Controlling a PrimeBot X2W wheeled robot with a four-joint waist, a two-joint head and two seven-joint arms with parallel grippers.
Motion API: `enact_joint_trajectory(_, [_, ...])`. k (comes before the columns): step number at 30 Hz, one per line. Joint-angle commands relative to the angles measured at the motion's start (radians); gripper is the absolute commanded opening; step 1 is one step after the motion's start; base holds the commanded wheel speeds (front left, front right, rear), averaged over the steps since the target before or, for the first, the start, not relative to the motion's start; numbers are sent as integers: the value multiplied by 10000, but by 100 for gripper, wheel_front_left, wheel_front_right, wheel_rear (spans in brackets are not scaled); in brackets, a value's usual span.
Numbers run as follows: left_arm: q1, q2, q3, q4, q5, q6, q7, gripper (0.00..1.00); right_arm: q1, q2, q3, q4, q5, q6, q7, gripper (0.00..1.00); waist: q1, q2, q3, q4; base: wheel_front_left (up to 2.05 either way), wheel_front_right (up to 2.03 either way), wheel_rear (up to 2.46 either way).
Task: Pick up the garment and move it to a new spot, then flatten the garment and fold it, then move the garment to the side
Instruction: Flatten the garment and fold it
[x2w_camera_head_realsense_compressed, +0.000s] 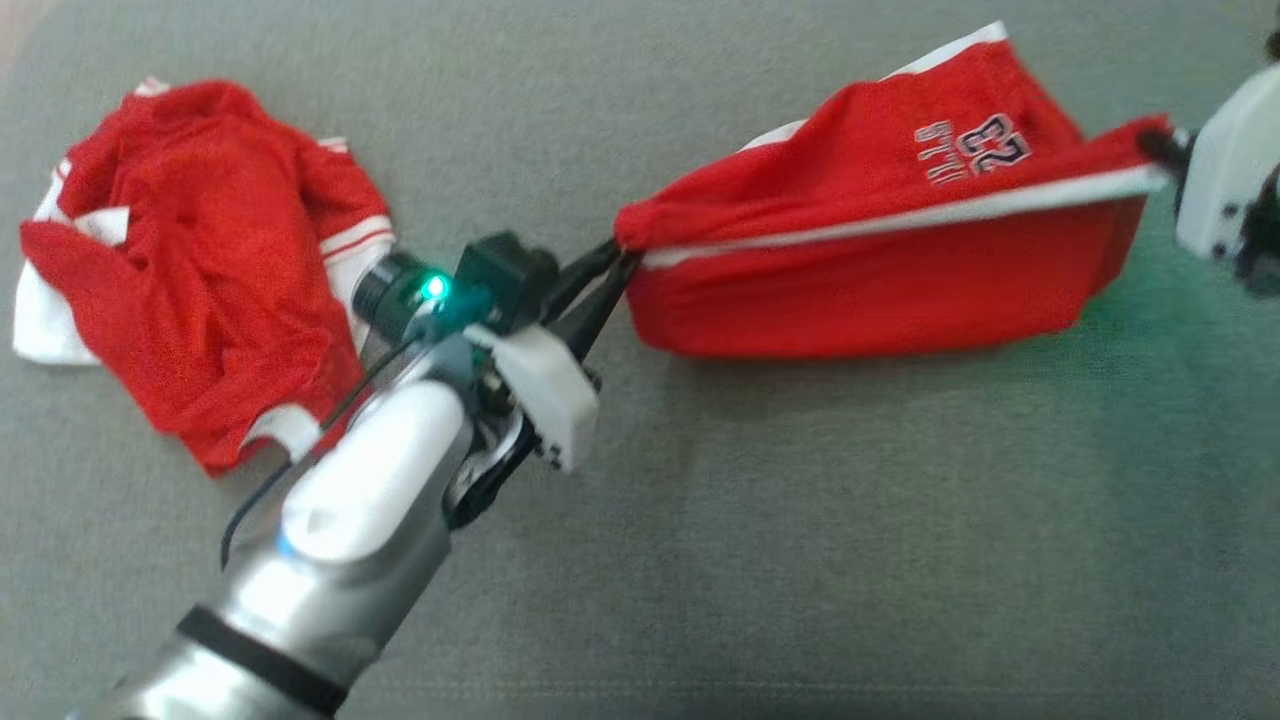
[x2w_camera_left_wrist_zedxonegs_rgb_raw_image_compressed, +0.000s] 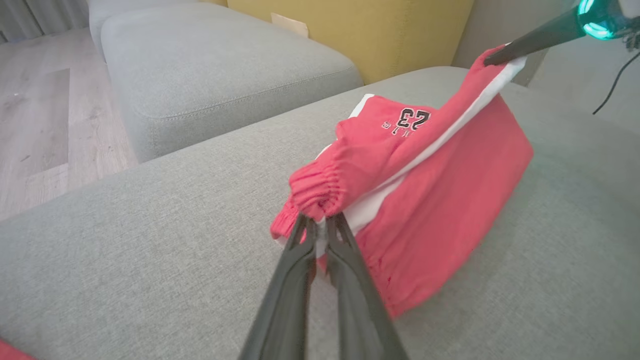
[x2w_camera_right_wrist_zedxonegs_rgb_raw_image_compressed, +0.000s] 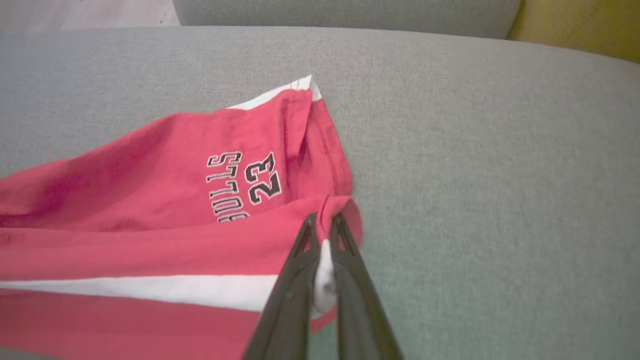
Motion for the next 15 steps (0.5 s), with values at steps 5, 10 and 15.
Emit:
enact_joint_trajectory(5, [-1405,-376,223,745,24,-147,-337,0,-1559,-43,29,624,-520,-9,28,0,0,0,1032,665,0,0,0])
enact_joint_trajectory(10, [-1874,-634,135,1359,12,-222,-625,0,-2260,12,156,1150,-749,-9,-53,0,0,0,1336,801,0,0,0])
enact_joint_trajectory(15, [-2325,-925,17,1992,-56,-286,-947,0,-2911,-23,360,1704,-970,-9,-244,0,0,0,1640,946,0,0,0])
